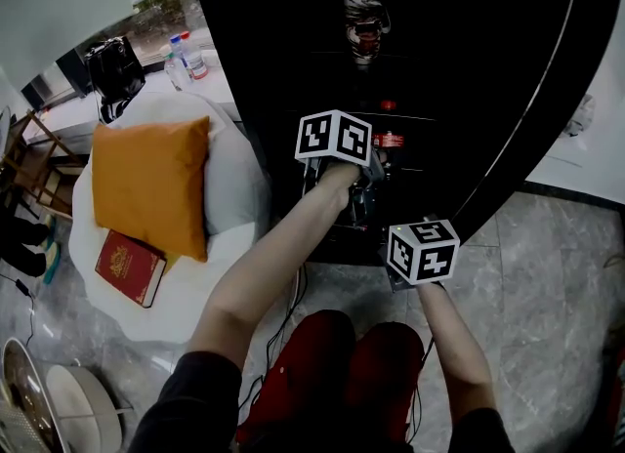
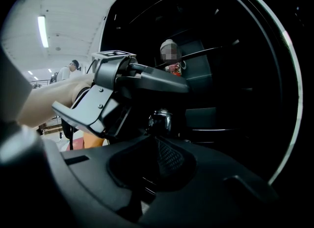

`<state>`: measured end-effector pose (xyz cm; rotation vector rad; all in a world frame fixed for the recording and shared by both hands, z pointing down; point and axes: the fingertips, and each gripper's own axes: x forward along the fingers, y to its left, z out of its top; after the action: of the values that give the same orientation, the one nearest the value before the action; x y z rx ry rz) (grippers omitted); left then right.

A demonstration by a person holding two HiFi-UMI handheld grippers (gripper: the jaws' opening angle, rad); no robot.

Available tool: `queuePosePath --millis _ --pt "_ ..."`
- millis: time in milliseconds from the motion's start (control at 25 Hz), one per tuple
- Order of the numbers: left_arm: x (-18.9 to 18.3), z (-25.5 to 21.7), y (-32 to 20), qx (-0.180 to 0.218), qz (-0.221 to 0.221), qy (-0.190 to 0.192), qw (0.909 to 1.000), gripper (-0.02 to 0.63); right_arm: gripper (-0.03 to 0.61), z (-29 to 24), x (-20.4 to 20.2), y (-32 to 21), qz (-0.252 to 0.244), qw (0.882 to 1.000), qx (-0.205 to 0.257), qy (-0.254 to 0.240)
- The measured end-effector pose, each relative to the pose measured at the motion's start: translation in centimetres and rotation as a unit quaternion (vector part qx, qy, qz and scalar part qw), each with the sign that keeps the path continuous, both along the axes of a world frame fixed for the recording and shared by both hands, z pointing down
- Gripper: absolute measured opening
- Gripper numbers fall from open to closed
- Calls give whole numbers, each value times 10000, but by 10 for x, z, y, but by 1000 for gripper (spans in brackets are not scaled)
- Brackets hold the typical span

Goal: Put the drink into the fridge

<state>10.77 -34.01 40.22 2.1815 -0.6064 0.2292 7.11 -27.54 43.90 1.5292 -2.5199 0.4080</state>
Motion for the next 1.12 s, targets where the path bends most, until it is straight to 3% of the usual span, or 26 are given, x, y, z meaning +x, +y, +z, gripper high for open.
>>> queuePosePath --millis 280,360,480,720,840,1000,1120 --pt "-5 14 -2 -283 -185 -227 9992 321 18 4 -3 2 -47 10000 -8 -5" --pt "-9 15 -4 -230 -251 -342 9988 319 18 -6 -1 1 1 9998 202 -16" --pt "-11 -1 -8 -111 -289 -188 9993 318 18 -31 2 -8 50 9983 581 63" --pt "-2 -6 -3 46 -156 -293 9994 316 18 -35 10 -24 242 9982 516 180" --pt "-7 3 2 301 -121 -459 9984 311 18 -29 15 -22 296 9983 475 177" --pt "-19 1 6 750 -264 -399 9960 295 18 -27 20 -21 319 9981 485 197" --pt "-30 -6 8 1236 -467 -488 9900 274 18 -27 23 -20 363 9979 508 190"
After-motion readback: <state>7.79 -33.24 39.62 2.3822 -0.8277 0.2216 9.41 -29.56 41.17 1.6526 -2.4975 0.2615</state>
